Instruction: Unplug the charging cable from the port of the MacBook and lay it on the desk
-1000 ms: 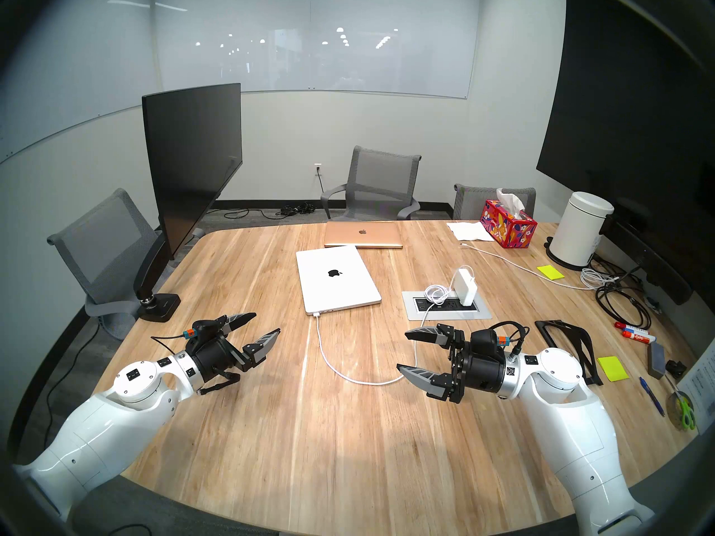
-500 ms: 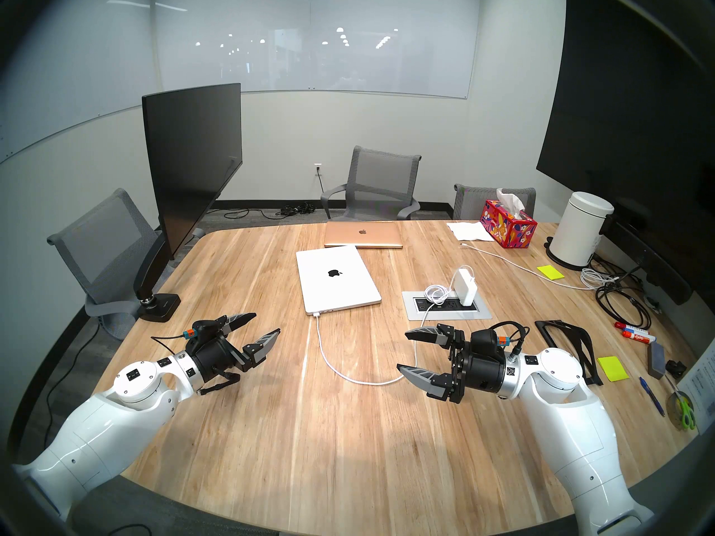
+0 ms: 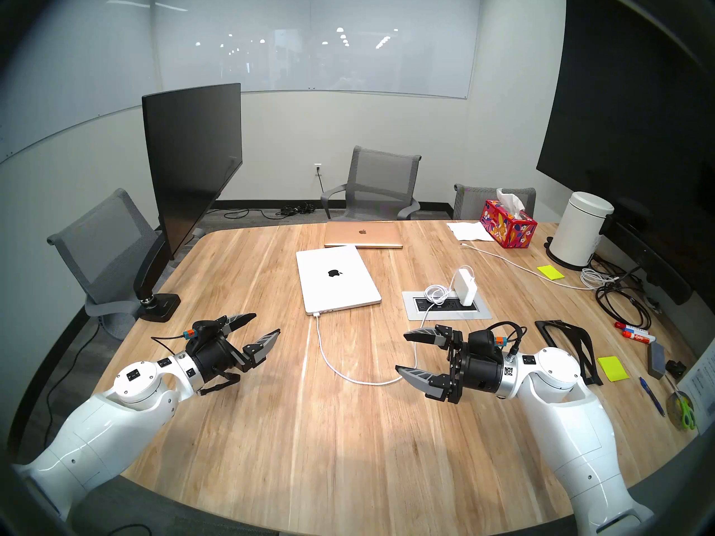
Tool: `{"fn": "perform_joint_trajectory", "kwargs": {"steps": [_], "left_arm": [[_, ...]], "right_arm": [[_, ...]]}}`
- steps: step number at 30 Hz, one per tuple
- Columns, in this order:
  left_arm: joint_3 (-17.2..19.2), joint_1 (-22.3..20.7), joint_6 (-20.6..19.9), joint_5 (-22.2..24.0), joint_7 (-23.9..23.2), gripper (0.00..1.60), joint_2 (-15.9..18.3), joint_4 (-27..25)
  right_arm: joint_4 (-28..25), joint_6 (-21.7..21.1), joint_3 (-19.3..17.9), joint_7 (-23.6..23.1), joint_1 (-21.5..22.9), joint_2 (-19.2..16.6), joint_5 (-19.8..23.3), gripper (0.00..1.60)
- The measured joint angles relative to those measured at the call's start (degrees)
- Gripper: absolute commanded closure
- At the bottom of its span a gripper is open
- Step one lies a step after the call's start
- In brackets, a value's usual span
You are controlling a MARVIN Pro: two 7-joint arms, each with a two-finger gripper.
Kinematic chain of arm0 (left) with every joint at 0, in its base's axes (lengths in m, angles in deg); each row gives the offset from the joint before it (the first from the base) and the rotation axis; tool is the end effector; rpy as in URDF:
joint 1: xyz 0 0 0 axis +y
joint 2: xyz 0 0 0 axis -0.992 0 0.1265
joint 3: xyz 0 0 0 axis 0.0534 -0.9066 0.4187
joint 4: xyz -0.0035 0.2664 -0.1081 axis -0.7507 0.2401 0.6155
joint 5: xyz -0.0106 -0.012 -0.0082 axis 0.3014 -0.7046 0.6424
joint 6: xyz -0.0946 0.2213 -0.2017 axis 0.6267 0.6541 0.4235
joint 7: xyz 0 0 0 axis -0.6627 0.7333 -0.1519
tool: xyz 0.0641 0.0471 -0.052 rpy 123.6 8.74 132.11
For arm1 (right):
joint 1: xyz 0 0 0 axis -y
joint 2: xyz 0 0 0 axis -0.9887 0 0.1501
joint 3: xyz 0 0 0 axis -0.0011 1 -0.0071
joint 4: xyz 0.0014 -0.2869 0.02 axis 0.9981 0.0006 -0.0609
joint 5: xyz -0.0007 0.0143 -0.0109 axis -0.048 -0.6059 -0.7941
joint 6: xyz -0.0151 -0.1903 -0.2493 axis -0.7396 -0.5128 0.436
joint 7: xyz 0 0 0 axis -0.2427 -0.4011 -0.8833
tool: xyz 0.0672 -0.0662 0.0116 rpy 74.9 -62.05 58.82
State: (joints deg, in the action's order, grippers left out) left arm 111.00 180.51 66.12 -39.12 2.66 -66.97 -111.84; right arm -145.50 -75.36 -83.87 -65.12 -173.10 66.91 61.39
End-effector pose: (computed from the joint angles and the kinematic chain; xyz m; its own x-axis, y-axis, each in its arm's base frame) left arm 0.3591 0.1197 -0.3142 0.1186 0.0130 0.9929 -0.5962 -0.7986 0.0816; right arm 0.3512 -0.0163 -0.2848 0.0398 0.0246 0.9989 0.9576 -0.2865 -0.0311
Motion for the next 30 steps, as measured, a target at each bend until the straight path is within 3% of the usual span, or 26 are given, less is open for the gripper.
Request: {"fn": "perform_joint_trajectory", "kwargs": {"steps": [30], "left_arm": [[-0.19, -0.03, 0.01, 0.11, 0.06, 0.00, 0.15, 0.03]], "right_arm": [[6.28, -5.32, 10.22, 6.28, 11.89, 4.77, -11.38, 0.00]]}}
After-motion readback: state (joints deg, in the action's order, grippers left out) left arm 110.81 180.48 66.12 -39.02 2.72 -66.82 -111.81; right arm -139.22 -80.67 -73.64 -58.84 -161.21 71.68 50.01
